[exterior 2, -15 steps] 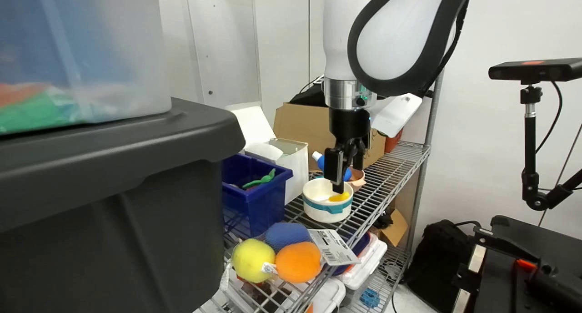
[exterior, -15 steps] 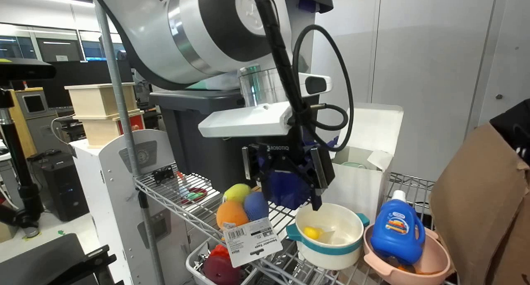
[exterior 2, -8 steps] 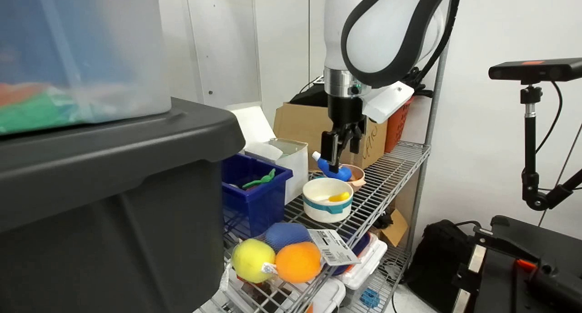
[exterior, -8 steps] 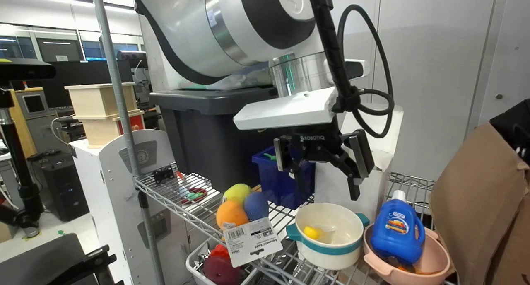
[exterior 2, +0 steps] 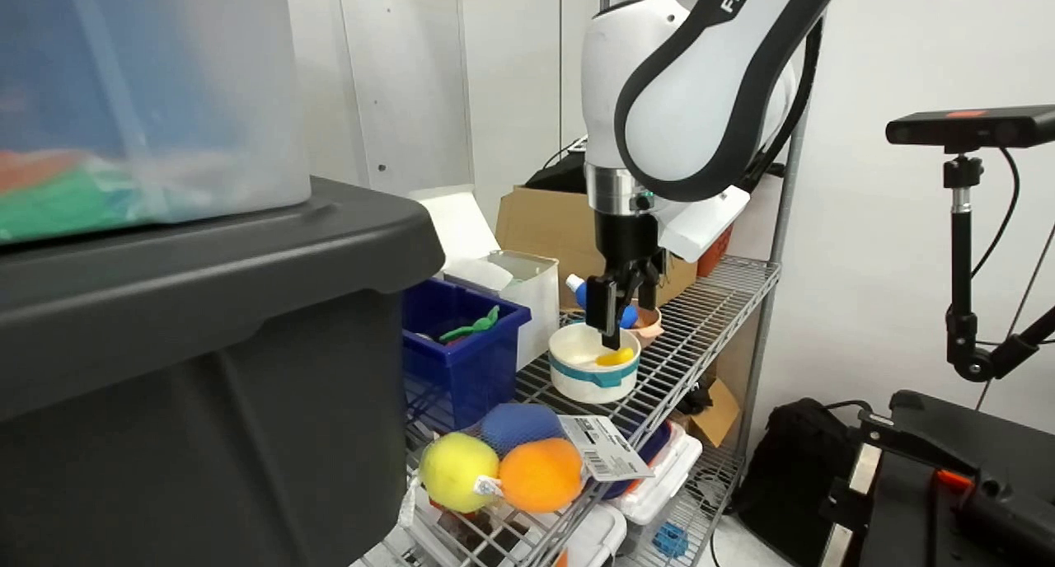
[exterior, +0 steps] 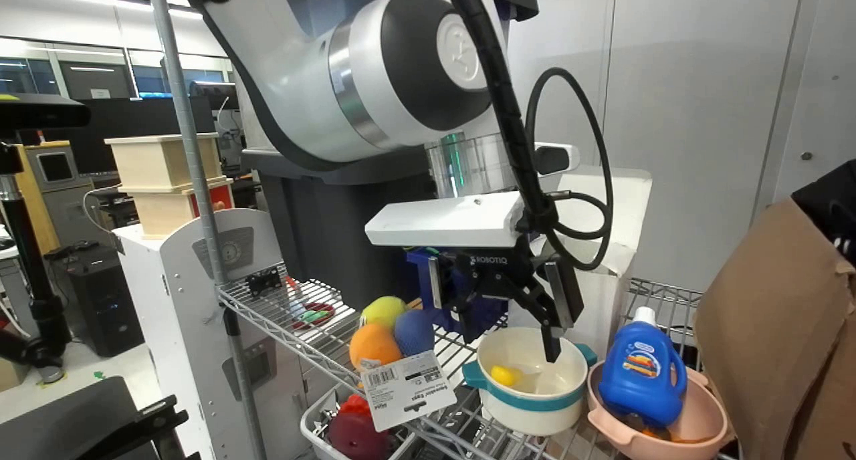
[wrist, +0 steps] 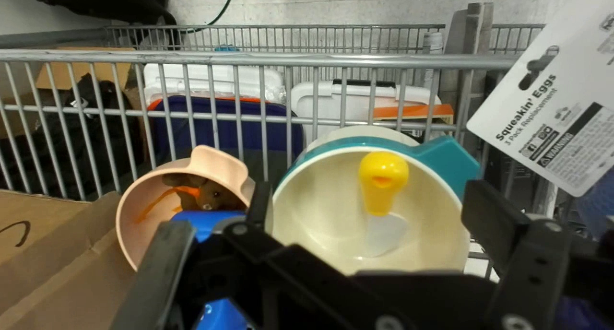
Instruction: Remove the yellow ball from the white pot and place it inside the blue storage bin
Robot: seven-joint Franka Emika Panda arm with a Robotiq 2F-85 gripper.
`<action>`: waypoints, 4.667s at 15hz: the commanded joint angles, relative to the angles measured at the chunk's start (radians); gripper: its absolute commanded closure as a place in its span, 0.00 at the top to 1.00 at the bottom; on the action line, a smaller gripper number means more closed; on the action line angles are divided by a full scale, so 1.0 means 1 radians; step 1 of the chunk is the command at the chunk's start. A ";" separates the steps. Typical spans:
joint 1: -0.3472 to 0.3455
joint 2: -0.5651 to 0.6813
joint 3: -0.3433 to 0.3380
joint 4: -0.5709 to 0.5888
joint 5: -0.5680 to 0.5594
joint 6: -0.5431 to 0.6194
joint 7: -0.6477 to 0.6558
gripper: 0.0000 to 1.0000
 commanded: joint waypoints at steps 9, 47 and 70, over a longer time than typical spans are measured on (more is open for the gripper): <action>-0.012 0.008 0.020 0.052 0.052 -0.027 -0.014 1.00; -0.038 0.190 0.046 0.246 0.128 -0.165 -0.017 1.00; -0.062 0.238 0.064 0.336 0.165 -0.252 -0.031 1.00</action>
